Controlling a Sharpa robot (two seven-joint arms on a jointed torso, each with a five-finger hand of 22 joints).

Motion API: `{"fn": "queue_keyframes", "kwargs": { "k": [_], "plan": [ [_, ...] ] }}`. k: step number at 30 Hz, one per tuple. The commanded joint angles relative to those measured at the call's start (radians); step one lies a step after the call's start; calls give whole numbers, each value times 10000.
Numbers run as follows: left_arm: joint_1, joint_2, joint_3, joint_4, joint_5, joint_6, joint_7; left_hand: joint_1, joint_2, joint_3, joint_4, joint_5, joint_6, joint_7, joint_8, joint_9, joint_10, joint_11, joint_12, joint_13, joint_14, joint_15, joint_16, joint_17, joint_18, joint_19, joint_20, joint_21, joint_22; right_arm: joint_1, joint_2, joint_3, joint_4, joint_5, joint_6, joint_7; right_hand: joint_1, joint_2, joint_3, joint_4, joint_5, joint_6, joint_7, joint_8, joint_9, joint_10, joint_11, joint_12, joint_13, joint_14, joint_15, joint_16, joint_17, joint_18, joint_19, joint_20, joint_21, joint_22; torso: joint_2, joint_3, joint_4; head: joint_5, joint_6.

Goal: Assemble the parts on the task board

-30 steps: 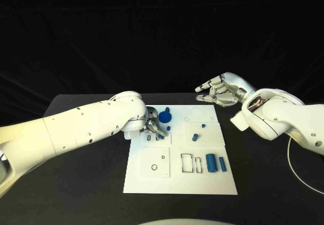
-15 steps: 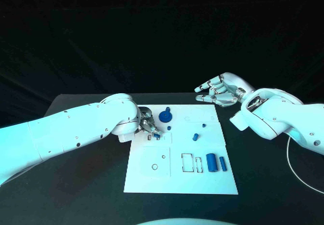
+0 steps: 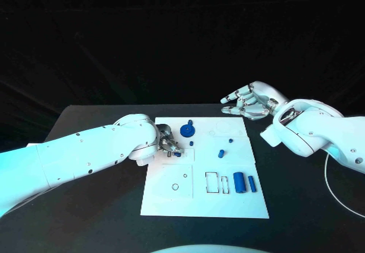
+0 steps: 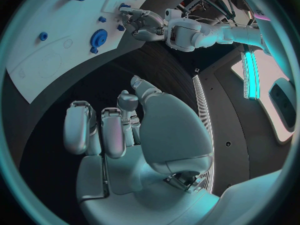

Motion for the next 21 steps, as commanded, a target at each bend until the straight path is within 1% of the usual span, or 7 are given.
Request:
{"fn": "queue_keyframes", "kwargs": {
  "k": [1,8,16,19,21],
  "plan": [
    [-70,26,-14,-24,-446,-343,60,-45,55,1778,-1669,-20,-58,-32,-15,-9,76,-8,59,-8,1033,45,30,2631,-83,671,50,30,1681,-6,3,-2,-2,29,150,39,-88,21,-10,45,51,65,6,-3,3,-49,11,-62,-9,443,51,-36,-8,110,-71,30,-33,-7,7,3,-14,-2,3],
    [-104,10,-15,7,-502,-169,39,-69,51,1810,-1676,-21,-63,-33,-2,4,79,-9,65,-5,1033,44,30,2631,-85,675,49,37,1691,-8,5,-7,-10,35,184,36,-88,21,-10,45,51,65,6,-3,3,-49,11,-62,-9,443,51,-36,-8,110,-71,30,-33,-7,8,3,-3,-4,-26],
    [-110,-49,-16,89,-541,381,-14,-100,20,1885,-1726,-22,-78,-39,28,35,90,-15,87,10,1033,40,30,2631,-89,682,46,48,1707,-8,0,-13,-10,36,254,24,-107,33,-17,62,53,64,5,-4,3,-40,12,-42,3,446,51,-36,-4,111,-72,30,-39,-13,5,4,-11,-2,-35],
    [-111,-69,-16,118,-547,554,-27,-135,-31,1953,-1784,-22,-80,-46,62,65,119,-22,136,56,1033,36,30,2631,-91,687,42,56,1722,-9,-5,-16,-11,36,275,18,-107,33,-17,62,53,64,5,-4,3,-40,12,-42,3,446,51,-36,-4,111,-72,30,-39,-13,7,3,-10,-9,-42],
    [-111,-76,-16,128,-549,636,-31,-233,-135,2019,-1843,55,-49,-68,118,107,183,-42,228,142,1033,32,30,2631,-88,683,29,46,1713,-9,-7,-17,-12,36,285,16,-115,36,-20,68,53,65,5,-4,3,-44,12,-50,-6,446,51,-40,-7,112,-74,30,-42,-17,4,2,-7,-9,-55]
  ]
}}
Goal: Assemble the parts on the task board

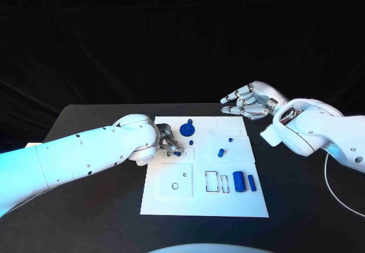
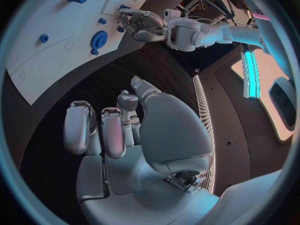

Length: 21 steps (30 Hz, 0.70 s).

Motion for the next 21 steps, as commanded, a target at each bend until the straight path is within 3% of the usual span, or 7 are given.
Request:
{"fn": "queue_keyframes", "kwargs": {
  "k": [1,9,15,21],
  "plan": [
    [-53,-24,-42,2,-141,622,-85,-185,-83,1872,-1841,101,19,-42,91,49,145,-22,141,109,1034,21,30,2633,-89,684,27,48,1719,-7,-3,-3,1,-10,186,15,-74,-6,-22,71,54,65,5,-4,3,-47,12,-54,-10,445,51,-42,-9,111,-75,30,-43,-20,-4,1,2,-2,-17],
    [-52,12,-42,-35,-239,685,-79,-861,-355,1518,-1685,196,301,-193,248,125,332,-135,346,271,1034,-70,30,2633,-105,714,-46,91,1791,-9,-9,-8,2,-9,200,20,-74,-6,-22,71,54,65,5,-4,3,-47,12,-54,-10,445,51,-42,-9,111,-75,30,-43,-20,1,3,6,-15,-27],
    [-48,109,-42,-129,-268,668,-74,-1525,-315,984,-1259,172,447,-221,288,136,384,-158,417,321,1034,-96,30,2633,-120,741,-80,132,1855,-11,-7,-9,-2,-8,195,26,-87,-6,-30,79,53,64,5,-5,3,-54,11,-67,-24,443,51,-55,-27,117,-90,30,-56,-44,3,7,6,-12,-30],
    [-42,230,-42,-246,-275,739,-73,-1823,-258,604,-1056,181,511,-248,297,140,422,-182,480,374,1034,-119,30,2633,-128,757,-103,157,1896,-12,3,-11,-9,-2,196,31,-113,-7,-47,98,52,57,6,-10,1,-90,13,-130,-80,426,51,-109,-108,132,-136,30,-94,-115,1,5,-1,-8,-38]
  ]
}}
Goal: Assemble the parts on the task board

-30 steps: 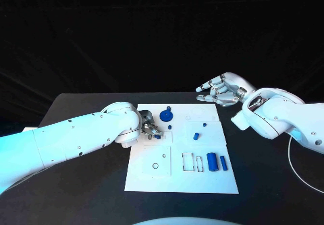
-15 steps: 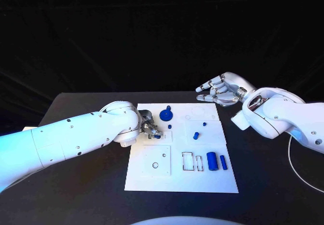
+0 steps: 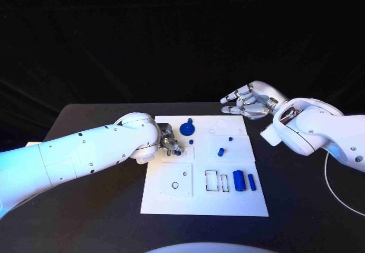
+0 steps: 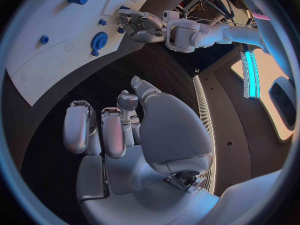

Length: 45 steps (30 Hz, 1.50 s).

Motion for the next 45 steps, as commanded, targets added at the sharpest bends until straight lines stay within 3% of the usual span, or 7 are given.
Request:
{"fn": "queue_keyframes", "kwargs": {
  "k": [1,19,34,41,45],
  "plan": [
    [-51,68,-43,-44,-49,451,-63,-149,-2,-180,55,2,65,18,-14,-17,85,-11,66,29,1068,-83,30,2634,-131,785,-82,70,1911,-8,10,-1,-4,-11,124,35,-113,-6,-19,70,52,57,6,-10,1,-90,13,-67,-21,426,51,-49,-33,132,-100,-5,-54,-26,1,-1,-4,-1,-2],
    [-38,206,-42,-314,-50,555,-74,-896,71,-1351,718,-18,290,-20,1,-30,213,-45,194,143,1068,-112,30,2634,-147,815,-115,110,1983,-10,5,-4,-3,84,144,102,-290,-3,-164,215,25,30,1,-21,1,-209,16,-244,-205,383,52,-223,-246,175,-223,-4,-190,-243,-2,-7,-2,-16,26],
    [-37,96,-27,-269,-50,359,-83,-1130,24,-2977,1344,-33,385,-83,13,-35,281,-97,213,157,1068,-159,30,2634,-160,840,-162,143,2047,-12,-15,-9,-14,92,194,85,-447,-31,-377,361,34,21,-16,-17,5,-242,9,-300,-296,375,45,-313,-325,191,-260,-9,-268,-339,7,-18,1,-43,52],
    [-14,-48,112,-97,-50,236,-84,-1057,102,-3365,1504,-24,400,-95,22,-36,294,-107,210,152,1068,-170,30,2634,-162,844,-173,146,2058,-15,-19,-15,-24,92,207,76,-494,-32,-455,413,29,18,-22,-15,6,-248,6,-310,-320,375,42,-339,-349,194,-264,-12,-287,-359,2,-9,10,-40,63],
    [28,-181,291,56,-28,169,-79,-1021,115,-3507,1555,-24,382,-92,16,-39,273,-106,173,109,1068,-170,30,2634,-153,832,-175,116,2026,-18,-12,-18,-40,96,222,75,-508,-29,-478,429,29,18,-23,-15,7,-251,5,-315,-329,374,41,-347,-357,196,-269,-13,-296,-371,5,-16,2,-29,81]
  ]
}}
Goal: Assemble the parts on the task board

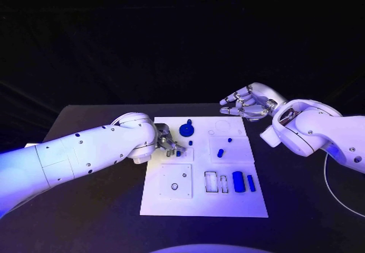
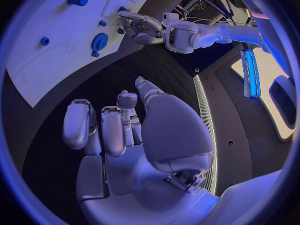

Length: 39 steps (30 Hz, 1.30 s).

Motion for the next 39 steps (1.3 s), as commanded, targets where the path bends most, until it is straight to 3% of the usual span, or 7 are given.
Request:
{"fn": "queue_keyframes", "kwargs": {
  "k": [1,5,7,13,18,28,39],
  "plan": [
    [51,-70,135,134,54,-62,-35,45,94,-147,32,-53,52,18,38,2,27,-16,1,-54,1036,-65,30,2630,-154,807,-52,-1,2028,-11,10,-4,-18,-8,153,55,-111,-28,-55,8,29,18,-23,-15,7,-63,-20,-66,-9,374,41,-59,-16,196,-54,-14,-64,-17,3,-1,-5,18,23],
    [236,-239,368,284,323,-86,-20,150,116,-512,140,-42,-110,81,-23,-18,-204,37,-312,-412,1036,-29,30,2630,-127,764,-29,-99,1925,-21,37,-15,-68,2,175,54,-124,-26,-77,24,29,18,-24,-14,7,-61,-21,-62,-11,377,40,-60,-12,196,-52,-15,-67,-18,4,5,-7,24,38],
    [472,-343,446,262,552,99,-17,183,158,-776,183,-39,-259,151,-92,-44,-476,94,-681,-828,1036,21,30,2630,-83,695,9,-253,1762,-31,56,-23,-101,13,189,55,-135,-24,-95,37,29,18,-25,-13,7,-56,-22,-53,-7,379,40,-60,-8,196,-53,-15,-72,-23,4,10,-14,37,48],
    [1157,-404,507,-317,918,1110,6,538,288,-1320,184,-30,-610,353,-358,-190,-1193,269,-1657,-1933,1036,178,30,2630,40,481,149,-710,1300,-45,101,-39,-162,24,215,47,-135,-24,-95,37,29,18,-25,-13,7,-56,-22,-53,-7,379,40,-60,-8,196,-53,-15,-72,-23,12,12,-3,35,87],
    [1496,14,484,-1389,847,1743,57,1252,444,-1572,134,-17,-846,530,-790,-514,-1521,444,-2074,-2433,1036,316,30,2630,93,381,280,-925,1110,-49,139,-45,-191,25,225,36,-140,-16,-112,50,37,18,-28,-12,8,-53,-23,-47,-6,380,38,-64,-11,196,-49,-16,-73,-22,10,4,26,48,119],
    [1612,950,208,-3260,454,2081,210,1594,714,-1938,191,-5,-853,661,-1270,-967,-1472,552,-2028,-2495,1036,417,30,2630,57,452,396,-799,1270,-60,235,-48,-240,19,267,43,-60,34,-138,40,144,16,-35,-11,9,-55,-35,-40,-17,387,29,-76,-10,196,-41,-24,-87,-29,81,-37,-60,214,202],
    [1492,1439,58,-4081,572,2627,495,1580,912,-2254,216,-14,-500,572,-1260,-1096,-1223,478,-1739,-2252,1036,363,30,2630,-6,568,365,-560,1528,-79,310,-49,-269,14,301,56,-16,64,-150,35,212,16,-35,-9,9,-54,-36,-28,-18,394,25,-76,0,195,-33,-28,-92,-30,83,-35,-54,224,171]
  ]
}}
